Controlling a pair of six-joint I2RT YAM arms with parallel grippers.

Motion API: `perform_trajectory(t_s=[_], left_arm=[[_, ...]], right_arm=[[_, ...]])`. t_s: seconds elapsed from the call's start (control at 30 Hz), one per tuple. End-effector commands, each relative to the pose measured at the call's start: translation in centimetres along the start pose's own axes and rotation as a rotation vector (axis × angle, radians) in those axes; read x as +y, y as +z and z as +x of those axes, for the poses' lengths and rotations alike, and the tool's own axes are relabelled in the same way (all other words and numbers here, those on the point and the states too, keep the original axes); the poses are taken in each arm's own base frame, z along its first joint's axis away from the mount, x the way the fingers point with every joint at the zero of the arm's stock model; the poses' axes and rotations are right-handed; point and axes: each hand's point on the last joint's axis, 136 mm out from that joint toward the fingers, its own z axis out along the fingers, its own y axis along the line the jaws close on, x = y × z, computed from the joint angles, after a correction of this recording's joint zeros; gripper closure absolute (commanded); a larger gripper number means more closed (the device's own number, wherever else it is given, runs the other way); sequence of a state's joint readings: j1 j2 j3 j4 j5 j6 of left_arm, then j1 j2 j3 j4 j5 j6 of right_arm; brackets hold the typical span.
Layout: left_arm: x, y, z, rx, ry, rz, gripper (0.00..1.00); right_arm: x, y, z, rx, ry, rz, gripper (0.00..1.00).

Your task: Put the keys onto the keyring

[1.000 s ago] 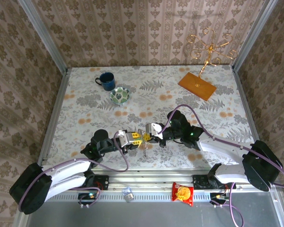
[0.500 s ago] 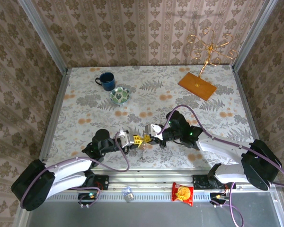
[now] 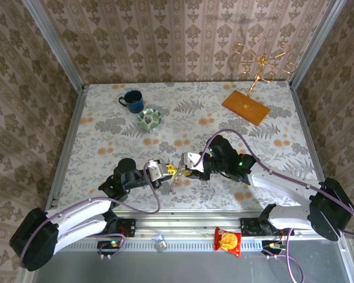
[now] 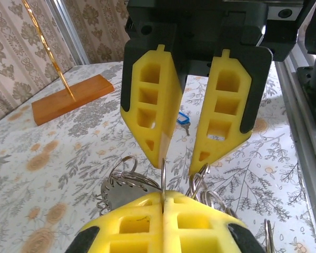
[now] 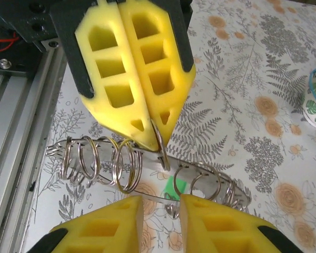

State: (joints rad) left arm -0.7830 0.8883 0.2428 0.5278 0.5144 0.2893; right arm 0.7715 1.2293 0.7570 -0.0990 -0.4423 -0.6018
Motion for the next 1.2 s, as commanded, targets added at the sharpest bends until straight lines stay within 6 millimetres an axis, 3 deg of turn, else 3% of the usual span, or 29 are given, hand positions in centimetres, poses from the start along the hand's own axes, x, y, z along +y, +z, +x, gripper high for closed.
perform_trajectory(t_s=[0.0, 0.17, 0.63, 1.17], left_arm=[[0.4, 0.0, -0.7, 0.049, 0.074, -0.005, 1.00], [0.1, 0.0, -0.7, 0.093, 0.101, 0.028, 1.00], [0.0, 0.6, -1.1, 0.103, 0.119, 0.062, 1.00], [-0.1, 0.8, -1.6, 0.090, 0.112, 0.080, 1.00]], right_arm=[[-0.6, -0.8, -0.7, 0.028, -0.038, 0.028, 0.74], [-1.3, -0.9, -1.7, 0.005, -0.049, 0.053, 0.74], [0.0, 0.1, -2.9, -0.047, -0.091, -0.025, 0.74], [-0.3, 1.3, -1.7, 0.001, -0.091, -0.009, 0.84]])
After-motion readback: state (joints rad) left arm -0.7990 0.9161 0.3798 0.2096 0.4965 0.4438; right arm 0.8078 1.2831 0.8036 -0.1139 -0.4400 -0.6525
